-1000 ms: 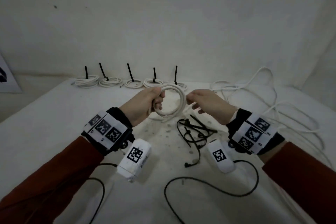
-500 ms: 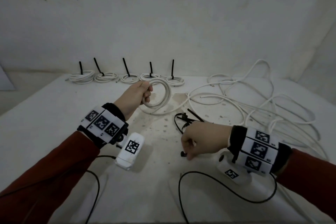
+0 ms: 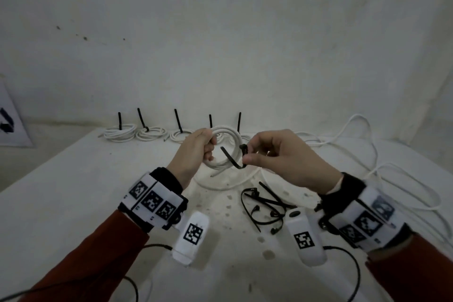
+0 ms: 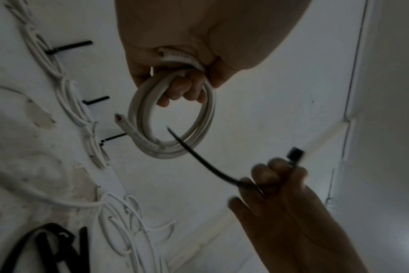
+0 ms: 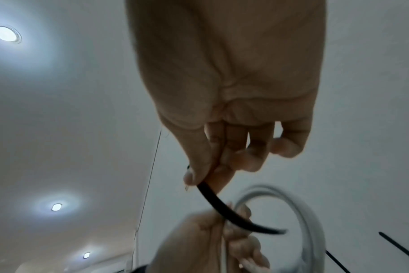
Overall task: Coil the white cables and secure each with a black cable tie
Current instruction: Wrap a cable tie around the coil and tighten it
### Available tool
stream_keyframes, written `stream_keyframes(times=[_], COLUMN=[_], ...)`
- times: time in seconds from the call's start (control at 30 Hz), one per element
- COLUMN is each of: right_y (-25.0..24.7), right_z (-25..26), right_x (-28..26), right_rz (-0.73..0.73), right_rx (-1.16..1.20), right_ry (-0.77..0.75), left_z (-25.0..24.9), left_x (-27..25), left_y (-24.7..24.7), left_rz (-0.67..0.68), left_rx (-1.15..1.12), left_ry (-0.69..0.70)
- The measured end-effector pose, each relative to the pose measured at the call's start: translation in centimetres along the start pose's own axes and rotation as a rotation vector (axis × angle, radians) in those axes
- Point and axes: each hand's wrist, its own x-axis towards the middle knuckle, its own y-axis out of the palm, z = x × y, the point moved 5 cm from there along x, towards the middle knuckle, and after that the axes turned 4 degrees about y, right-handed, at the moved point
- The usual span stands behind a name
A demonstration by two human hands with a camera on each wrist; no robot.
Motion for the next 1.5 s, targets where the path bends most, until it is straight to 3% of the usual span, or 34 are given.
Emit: stream_keyframes(times=[0.2,0.37,0.47,0.67,0.83,1.0,1.13,1.3,1.5], right_y=[0.2,-0.4,-0.6,-1.7,-1.3,-1.5,-1.6,-2.2,-2.1], right_z=[-0.9,-1.8,-2.2,-3.6,-4.4,-6.1,-6.1,-5.1,-4.8], right_x=[1.8,2.5,2.9,3.9,4.9,5.2,4.9,4.7,4.7], right_rz=[-0.417,-0.595,-0.564,-0.462,-0.354,-0.405,-0.442,-0.497,-0.517], right_rx=[-0.103,-0.084,-0.009,0.343,0.516,0.713,0.746,0.549,0.358], right_ry=[-0.226,-0.253,-0.195,0.029,0.149,0.281,0.210,0.049,-0.010], left_z=[-2.0,-1.3,-1.1,-1.8,-1.3,-0.4,0.3,0.8,0.8], left_x=[-0.2,0.3,0.3,0.2,0.9,1.4,1.5,1.4,1.3], left_y=[2.3,2.8,3.0,3.6,4.1,4.8,5.0,5.1,5.2], left_rz=[0.018,-0.029,0.011,0.142,0.082,0.179,0.219,0.261,0.270], left_rx=[-0.107,-0.114,-0.111,0.083,-0.046,-0.245,-0.358,-0.491,-0.486], left_ry=[0.046,0.001,-0.014,0.166,0.046,-0.035,-0.107,-0.233,-0.264])
